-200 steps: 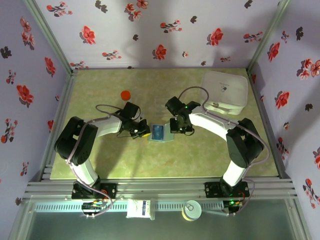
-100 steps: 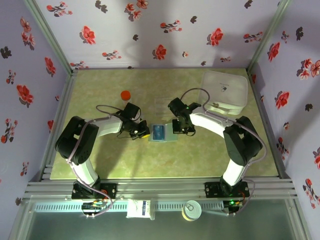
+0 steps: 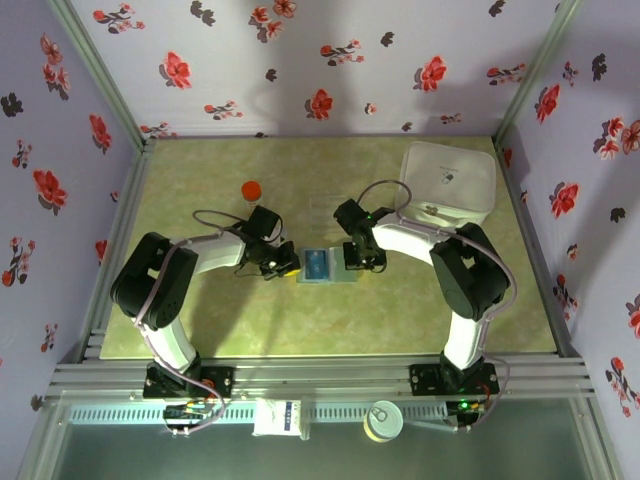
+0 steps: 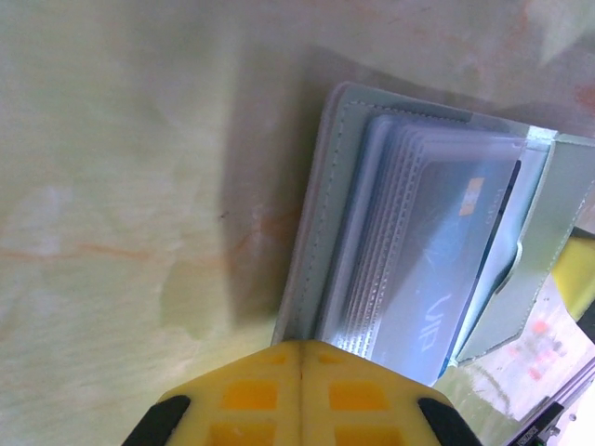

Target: Take the credit cards out of the card holder

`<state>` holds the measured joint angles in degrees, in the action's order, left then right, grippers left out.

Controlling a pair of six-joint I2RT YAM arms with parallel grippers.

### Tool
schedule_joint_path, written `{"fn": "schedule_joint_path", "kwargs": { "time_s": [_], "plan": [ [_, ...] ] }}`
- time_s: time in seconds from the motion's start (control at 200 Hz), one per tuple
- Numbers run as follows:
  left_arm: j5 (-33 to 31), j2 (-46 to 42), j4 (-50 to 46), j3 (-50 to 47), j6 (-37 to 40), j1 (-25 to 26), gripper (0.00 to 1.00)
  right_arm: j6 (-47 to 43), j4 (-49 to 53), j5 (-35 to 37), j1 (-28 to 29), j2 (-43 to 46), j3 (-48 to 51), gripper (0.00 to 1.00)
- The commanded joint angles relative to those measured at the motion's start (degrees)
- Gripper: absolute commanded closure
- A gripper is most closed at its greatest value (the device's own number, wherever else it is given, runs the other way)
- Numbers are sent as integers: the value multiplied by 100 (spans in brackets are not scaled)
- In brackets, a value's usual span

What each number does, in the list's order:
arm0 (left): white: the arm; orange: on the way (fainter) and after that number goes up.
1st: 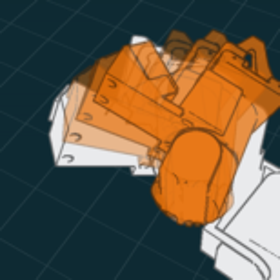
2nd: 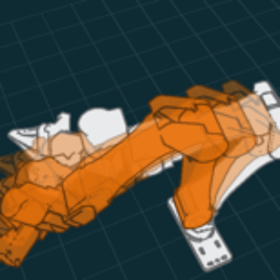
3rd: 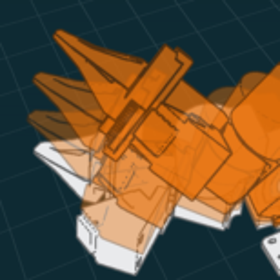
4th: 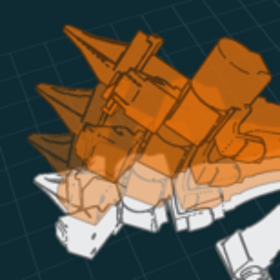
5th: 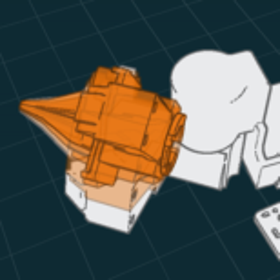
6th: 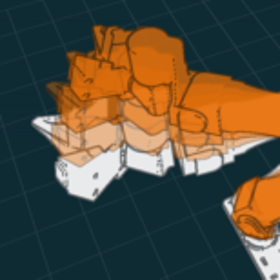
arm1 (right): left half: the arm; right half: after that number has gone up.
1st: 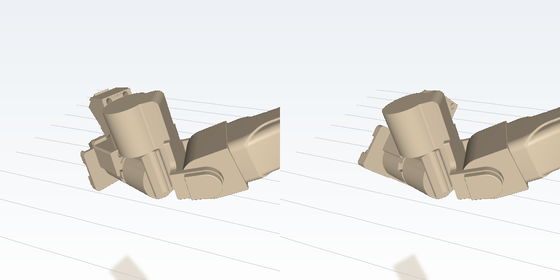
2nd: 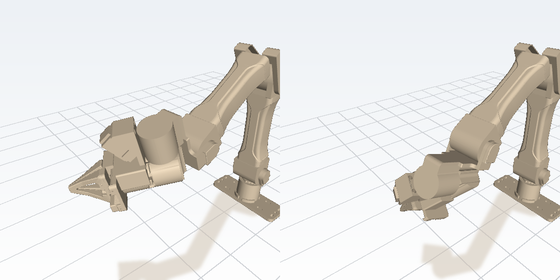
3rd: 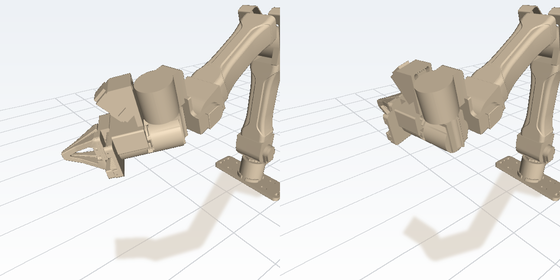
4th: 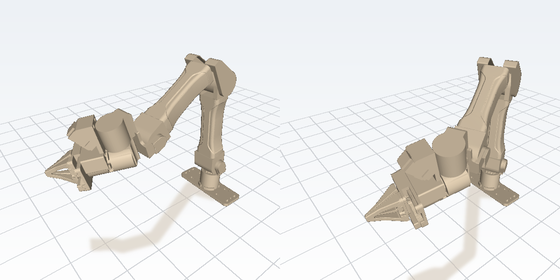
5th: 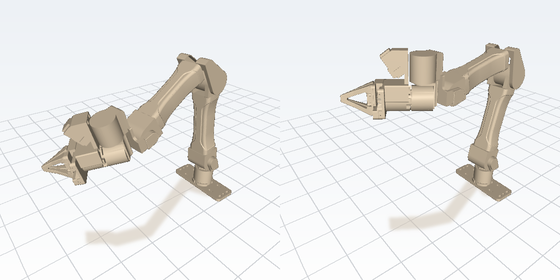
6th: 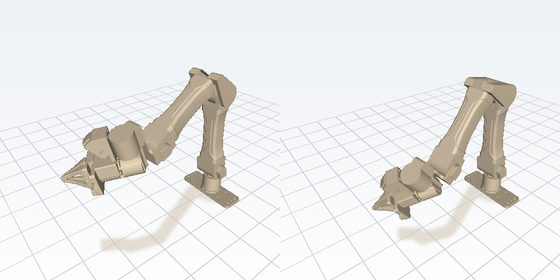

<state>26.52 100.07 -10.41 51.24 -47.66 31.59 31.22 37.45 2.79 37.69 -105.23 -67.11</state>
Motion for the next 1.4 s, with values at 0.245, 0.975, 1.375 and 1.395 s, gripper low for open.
{"fn": "schedule_joint_path", "kwargs": {
  "time_s": [0.245, 0.975, 1.375, 1.395],
  "plan": [
    [-115, 122, -263, -149, 5, 75, 100, -109, -154, -88, -38, -88, -9, 96],
    [-335, 362, -431, -229, 107, 58, 100, 31, 298, 437, -596, 548, 600, 72],
    [-332, 328, -480, -176, 118, 57, 100, 36, 390, 656, -615, 524, 671, 57],
    [-334, 329, -485, -172, 125, 53, 100, 38, 401, 681, -615, 528, 672, 57]
  ]
}}
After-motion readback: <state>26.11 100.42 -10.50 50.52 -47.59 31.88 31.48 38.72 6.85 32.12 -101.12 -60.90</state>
